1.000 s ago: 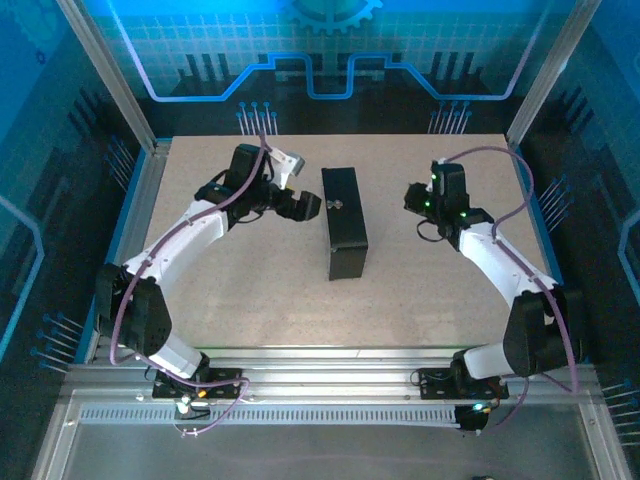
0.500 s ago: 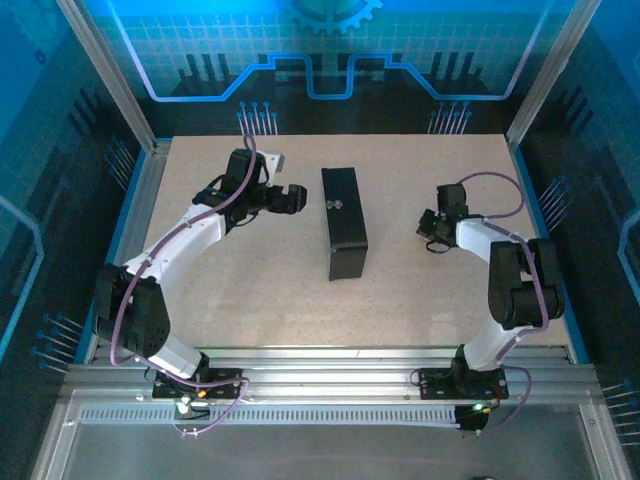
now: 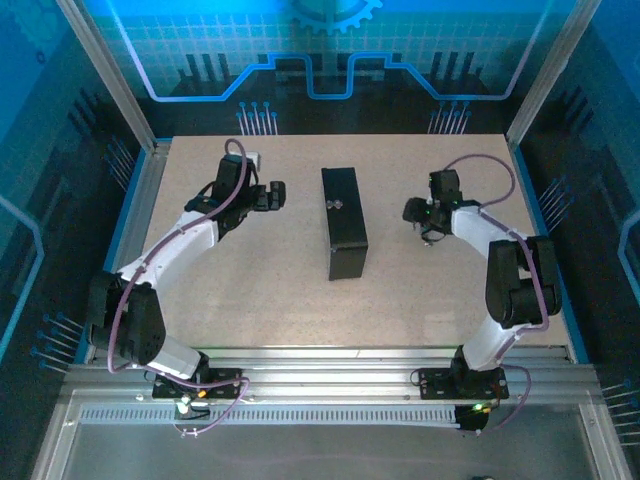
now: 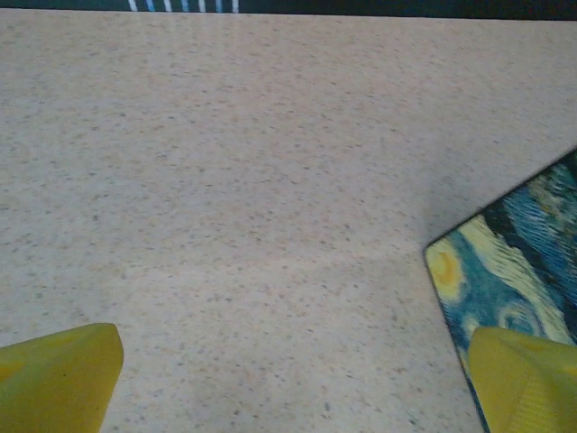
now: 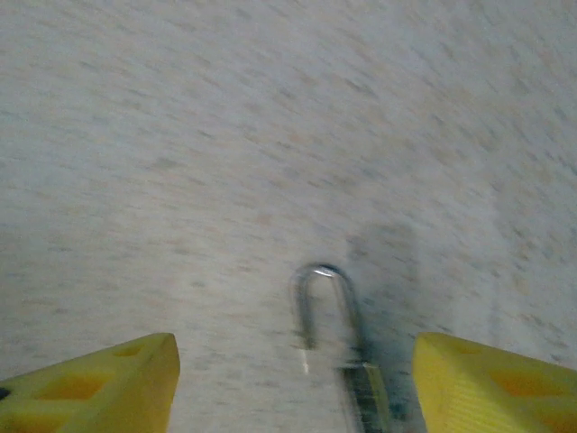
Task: Unlock a padlock with a key
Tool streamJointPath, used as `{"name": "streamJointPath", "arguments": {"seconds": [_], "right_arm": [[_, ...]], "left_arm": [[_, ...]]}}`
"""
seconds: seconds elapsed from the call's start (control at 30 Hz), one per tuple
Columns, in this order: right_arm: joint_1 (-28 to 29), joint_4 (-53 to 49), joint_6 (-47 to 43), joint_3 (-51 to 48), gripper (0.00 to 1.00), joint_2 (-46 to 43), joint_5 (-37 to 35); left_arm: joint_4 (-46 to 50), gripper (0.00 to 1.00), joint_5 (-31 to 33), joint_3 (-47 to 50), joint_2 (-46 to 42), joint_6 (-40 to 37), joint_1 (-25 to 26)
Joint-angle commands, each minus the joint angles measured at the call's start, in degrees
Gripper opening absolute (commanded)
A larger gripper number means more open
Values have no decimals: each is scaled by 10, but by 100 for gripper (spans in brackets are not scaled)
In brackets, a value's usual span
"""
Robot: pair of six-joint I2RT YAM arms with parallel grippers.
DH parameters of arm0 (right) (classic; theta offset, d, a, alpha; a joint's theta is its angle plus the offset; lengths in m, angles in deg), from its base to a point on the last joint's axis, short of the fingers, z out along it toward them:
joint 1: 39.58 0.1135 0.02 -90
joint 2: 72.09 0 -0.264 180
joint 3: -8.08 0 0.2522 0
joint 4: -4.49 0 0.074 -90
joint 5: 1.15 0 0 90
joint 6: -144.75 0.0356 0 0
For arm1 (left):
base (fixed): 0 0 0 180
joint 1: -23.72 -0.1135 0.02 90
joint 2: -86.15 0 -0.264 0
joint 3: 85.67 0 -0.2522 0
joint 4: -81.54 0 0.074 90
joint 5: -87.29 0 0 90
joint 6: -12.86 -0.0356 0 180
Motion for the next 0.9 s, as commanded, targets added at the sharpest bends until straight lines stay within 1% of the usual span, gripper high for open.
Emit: {"name": "streamJointPath", "arguments": {"seconds": [0.0,0.07,0.1,0.13,0.2,0.27,0.4,0.6,0.8,0.87], "right_arm": [[46,-49,-47,55,78,-42,7],[65,-49,-44,67,86,-53,29],[72,-49,-42,72,98,-57,40],[82,-49,-39,78,100,-62,52],[107,-50,-39,85,100,-76,66],[132,-57,-33,92,100,-87,74],[160,-65,-21,97,100,-104,96],[202,-102,-24,119,100,-100,79],[227,-132,-28,135,100,-94,60],[236,-149,-33,145,100,-88,43]], "left_arm": [[-25,99,40,14,-27,14,-4],[-30,99,57,19,-28,25,-4],[-25,99,65,17,-27,37,-5],[-13,99,59,11,-21,48,-10],[15,99,54,-8,-4,60,-14],[29,99,63,-19,12,57,-14],[37,99,89,-30,29,54,-14],[46,99,92,-36,30,51,-15],[42,99,71,-35,29,56,-14],[38,99,58,-33,27,55,-14]]}}
